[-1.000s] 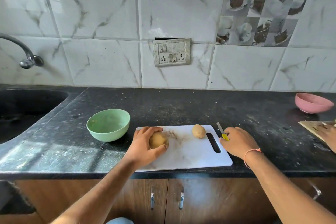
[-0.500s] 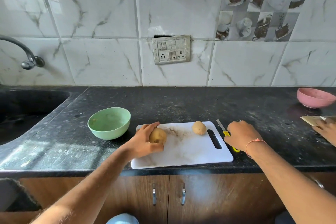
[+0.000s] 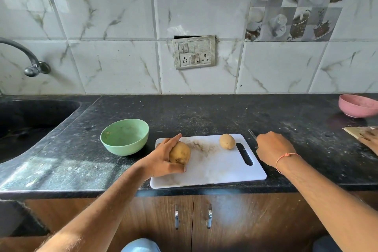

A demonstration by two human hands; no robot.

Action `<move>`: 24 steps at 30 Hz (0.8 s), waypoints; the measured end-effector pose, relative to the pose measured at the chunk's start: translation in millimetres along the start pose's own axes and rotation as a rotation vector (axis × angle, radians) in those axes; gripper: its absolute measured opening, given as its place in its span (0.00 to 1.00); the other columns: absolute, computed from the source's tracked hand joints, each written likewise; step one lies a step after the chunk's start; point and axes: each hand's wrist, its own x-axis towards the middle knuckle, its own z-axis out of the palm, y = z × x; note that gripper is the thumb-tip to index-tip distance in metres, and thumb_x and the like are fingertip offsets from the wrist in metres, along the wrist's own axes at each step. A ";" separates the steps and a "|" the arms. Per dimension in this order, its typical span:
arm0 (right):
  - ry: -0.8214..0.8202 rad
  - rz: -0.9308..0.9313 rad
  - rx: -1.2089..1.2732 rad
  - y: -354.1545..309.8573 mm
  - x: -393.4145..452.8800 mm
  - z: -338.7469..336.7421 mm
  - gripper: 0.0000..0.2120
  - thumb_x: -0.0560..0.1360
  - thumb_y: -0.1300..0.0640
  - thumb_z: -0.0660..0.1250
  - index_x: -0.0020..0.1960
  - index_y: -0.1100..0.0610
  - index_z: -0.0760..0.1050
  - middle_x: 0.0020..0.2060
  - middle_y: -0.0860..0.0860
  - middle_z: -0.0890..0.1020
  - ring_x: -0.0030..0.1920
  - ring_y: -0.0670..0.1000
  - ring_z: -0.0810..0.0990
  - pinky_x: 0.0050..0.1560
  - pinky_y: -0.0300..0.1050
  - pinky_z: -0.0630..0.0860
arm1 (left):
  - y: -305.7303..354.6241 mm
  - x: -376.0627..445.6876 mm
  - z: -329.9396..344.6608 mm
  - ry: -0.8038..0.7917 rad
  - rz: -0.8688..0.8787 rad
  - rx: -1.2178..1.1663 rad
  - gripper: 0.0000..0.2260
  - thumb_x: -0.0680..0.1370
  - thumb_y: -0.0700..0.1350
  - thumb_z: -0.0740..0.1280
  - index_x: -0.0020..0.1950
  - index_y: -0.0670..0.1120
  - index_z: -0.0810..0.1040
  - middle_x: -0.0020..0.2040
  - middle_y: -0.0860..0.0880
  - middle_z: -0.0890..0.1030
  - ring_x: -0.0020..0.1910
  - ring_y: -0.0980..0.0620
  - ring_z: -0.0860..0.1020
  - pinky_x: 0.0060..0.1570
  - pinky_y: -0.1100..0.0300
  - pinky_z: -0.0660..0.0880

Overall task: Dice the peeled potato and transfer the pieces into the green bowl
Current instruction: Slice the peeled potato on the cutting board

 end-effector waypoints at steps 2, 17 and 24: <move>-0.003 0.004 0.006 1.5 -2.2 1.5 0.09 0.82 0.58 0.63 0.59 0.56 0.80 0.46 0.53 0.82 0.45 0.54 0.82 0.46 0.46 0.81 | 0.0 2.6 -0.1 -0.015 0.007 0.040 0.54 0.64 0.56 0.77 0.86 0.57 0.52 0.72 0.56 0.62 0.75 0.52 0.61 0.77 0.54 0.62; 0.206 -0.005 0.784 -45.5 -34.1 -17.3 0.11 0.81 0.59 0.60 0.41 0.52 0.73 0.34 0.48 0.74 0.32 0.54 0.71 0.29 0.46 0.62 | -13.0 7.7 8.1 0.105 0.071 0.043 0.52 0.68 0.63 0.77 0.86 0.54 0.55 0.71 0.59 0.61 0.75 0.52 0.65 0.78 0.53 0.66; 0.079 -0.192 0.914 -128.7 -72.7 -14.4 0.09 0.76 0.57 0.58 0.38 0.56 0.65 0.29 0.49 0.70 0.30 0.57 0.75 0.30 0.52 0.70 | -9.5 10.4 0.0 0.066 0.042 0.063 0.49 0.74 0.61 0.78 0.86 0.51 0.54 0.75 0.55 0.62 0.74 0.52 0.67 0.76 0.56 0.65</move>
